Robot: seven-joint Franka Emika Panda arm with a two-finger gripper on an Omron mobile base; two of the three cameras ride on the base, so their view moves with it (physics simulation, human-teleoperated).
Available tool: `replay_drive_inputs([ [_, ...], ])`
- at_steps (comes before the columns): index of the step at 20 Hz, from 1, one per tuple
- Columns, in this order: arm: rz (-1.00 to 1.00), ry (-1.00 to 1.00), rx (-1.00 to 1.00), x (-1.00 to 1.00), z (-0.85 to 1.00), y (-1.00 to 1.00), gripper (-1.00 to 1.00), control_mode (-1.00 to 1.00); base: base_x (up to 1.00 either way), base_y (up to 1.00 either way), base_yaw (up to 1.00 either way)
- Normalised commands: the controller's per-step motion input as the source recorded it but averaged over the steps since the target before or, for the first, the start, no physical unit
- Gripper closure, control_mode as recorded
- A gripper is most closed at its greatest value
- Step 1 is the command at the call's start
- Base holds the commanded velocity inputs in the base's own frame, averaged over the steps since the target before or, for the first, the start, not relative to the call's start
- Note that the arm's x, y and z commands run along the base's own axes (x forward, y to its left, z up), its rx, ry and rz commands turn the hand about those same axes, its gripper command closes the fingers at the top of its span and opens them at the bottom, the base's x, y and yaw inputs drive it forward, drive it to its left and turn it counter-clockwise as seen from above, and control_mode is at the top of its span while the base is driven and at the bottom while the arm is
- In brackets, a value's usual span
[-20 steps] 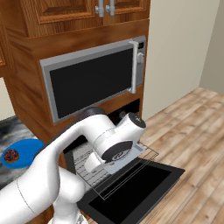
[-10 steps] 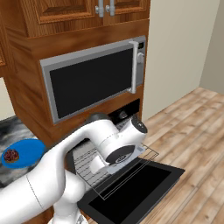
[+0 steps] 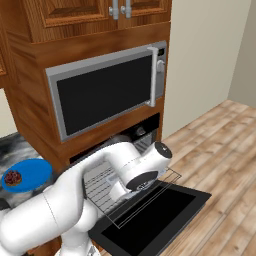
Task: Take the baked cake out of the oven and place it on the plate for cooling. Then close the oven door.
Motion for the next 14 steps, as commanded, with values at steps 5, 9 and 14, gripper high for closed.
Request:
replay_drive_inputs([
  [5, 0.0, -0.05, 0.0, 0.25, -0.24, -0.09, -1.0, -1.0, 0.0, 0.0, 0.0],
  [9, 0.0, -0.09, 0.0, 0.25, -0.24, -0.04, -1.0, -1.0, 0.0, 0.0, 0.0],
  [14, 0.0, -0.07, 0.0, 0.22, -0.24, -0.12, -1.0, -1.0, 0.0, 0.0, 0.0],
])
